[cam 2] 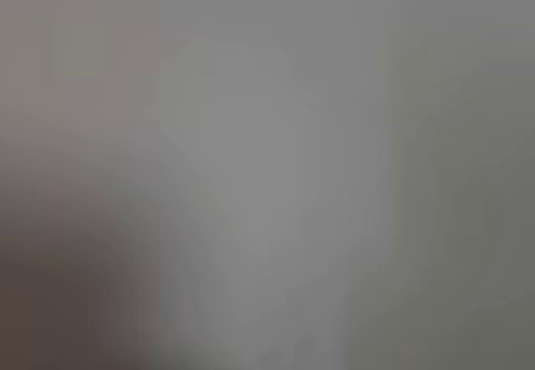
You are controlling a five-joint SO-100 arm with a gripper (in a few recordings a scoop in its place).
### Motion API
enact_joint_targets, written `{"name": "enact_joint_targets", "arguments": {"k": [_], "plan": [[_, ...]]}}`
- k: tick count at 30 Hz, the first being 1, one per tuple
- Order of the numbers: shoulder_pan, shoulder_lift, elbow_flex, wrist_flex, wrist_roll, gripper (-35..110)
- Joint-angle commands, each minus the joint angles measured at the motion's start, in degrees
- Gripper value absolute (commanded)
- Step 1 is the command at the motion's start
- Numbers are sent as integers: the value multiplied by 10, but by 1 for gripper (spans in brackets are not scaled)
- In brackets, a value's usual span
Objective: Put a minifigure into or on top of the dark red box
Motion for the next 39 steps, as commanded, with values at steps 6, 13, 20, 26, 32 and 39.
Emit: {"name": "enact_joint_targets", "arguments": {"k": [6,13,20,26,32,39], "plan": [[-6,5,4,8,-3,0],[-6,5,4,8,-3,0],[-6,5,4,8,-3,0],[-6,5,4,8,-3,0],[-6,5,4,8,-3,0],[4,5,4,8,6,1]]}}
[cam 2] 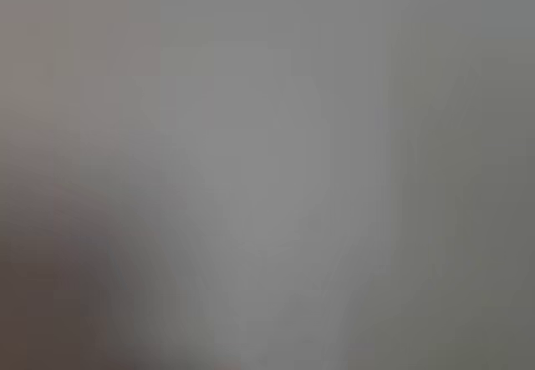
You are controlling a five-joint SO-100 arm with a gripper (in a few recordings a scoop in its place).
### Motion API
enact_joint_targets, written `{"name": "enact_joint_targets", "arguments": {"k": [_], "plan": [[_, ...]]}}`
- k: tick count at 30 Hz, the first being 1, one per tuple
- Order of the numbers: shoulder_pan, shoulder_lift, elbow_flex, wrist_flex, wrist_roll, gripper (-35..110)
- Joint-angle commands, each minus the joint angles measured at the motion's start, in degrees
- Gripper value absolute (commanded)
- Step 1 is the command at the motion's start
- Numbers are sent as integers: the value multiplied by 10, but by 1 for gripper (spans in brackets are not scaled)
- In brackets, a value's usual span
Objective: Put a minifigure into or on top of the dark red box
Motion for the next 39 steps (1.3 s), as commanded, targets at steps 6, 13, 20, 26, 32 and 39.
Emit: {"name": "enact_joint_targets", "arguments": {"k": [6,13,20,26,32,39], "plan": [[4,5,11,9,149,11],[-55,7,-33,-3,228,19],[-67,7,-104,38,273,20],[-82,6,-116,44,338,21],[-91,-141,-193,26,359,22],[-135,-327,-279,-29,400,23]]}}
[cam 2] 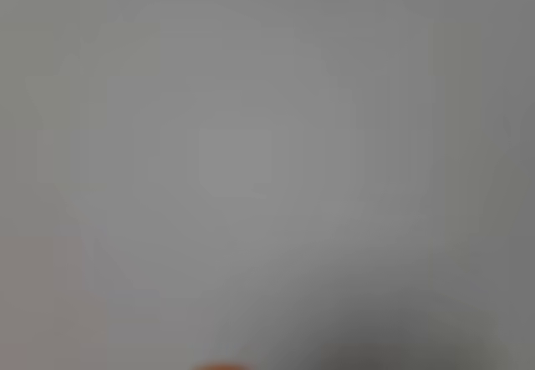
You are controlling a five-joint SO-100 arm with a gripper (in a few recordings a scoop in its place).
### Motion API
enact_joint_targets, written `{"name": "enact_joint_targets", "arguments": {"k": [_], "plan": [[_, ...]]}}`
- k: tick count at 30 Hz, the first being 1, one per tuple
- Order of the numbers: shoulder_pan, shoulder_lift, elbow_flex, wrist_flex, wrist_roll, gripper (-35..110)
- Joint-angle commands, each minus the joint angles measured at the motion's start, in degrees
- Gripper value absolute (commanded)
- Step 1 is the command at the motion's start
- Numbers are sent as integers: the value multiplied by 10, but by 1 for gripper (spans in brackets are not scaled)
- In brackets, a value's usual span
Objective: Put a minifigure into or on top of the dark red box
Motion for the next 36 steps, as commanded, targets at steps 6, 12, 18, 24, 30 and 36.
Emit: {"name": "enact_joint_targets", "arguments": {"k": [6,12,18,24,30,36], "plan": [[-52,-173,-90,-55,54,23],[-86,-290,-127,-101,93,23],[-115,-433,-220,-105,111,24],[-120,-504,-267,-116,116,24],[-112,-534,-279,-135,119,25],[-112,-566,-302,-141,114,25]]}}
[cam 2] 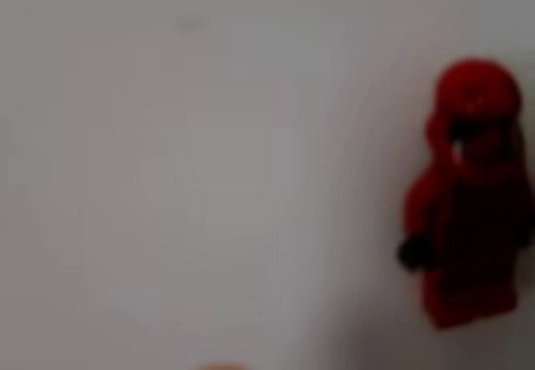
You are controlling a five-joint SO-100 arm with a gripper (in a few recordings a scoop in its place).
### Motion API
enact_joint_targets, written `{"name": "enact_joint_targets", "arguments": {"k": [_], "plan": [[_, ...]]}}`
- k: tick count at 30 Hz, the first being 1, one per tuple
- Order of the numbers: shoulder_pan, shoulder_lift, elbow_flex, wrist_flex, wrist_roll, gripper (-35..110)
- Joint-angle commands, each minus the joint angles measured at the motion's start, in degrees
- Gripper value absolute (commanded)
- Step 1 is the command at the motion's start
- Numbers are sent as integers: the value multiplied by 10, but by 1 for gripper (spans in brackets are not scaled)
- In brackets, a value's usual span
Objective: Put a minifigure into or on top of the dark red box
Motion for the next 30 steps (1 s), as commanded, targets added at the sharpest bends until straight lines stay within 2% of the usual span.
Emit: {"name": "enact_joint_targets", "arguments": {"k": [1,10,30], "plan": [[-8,-4,-30,-4,4,25],[-11,-84,-96,-6,0,25],[30,-173,-114,-50,-19,25]]}}
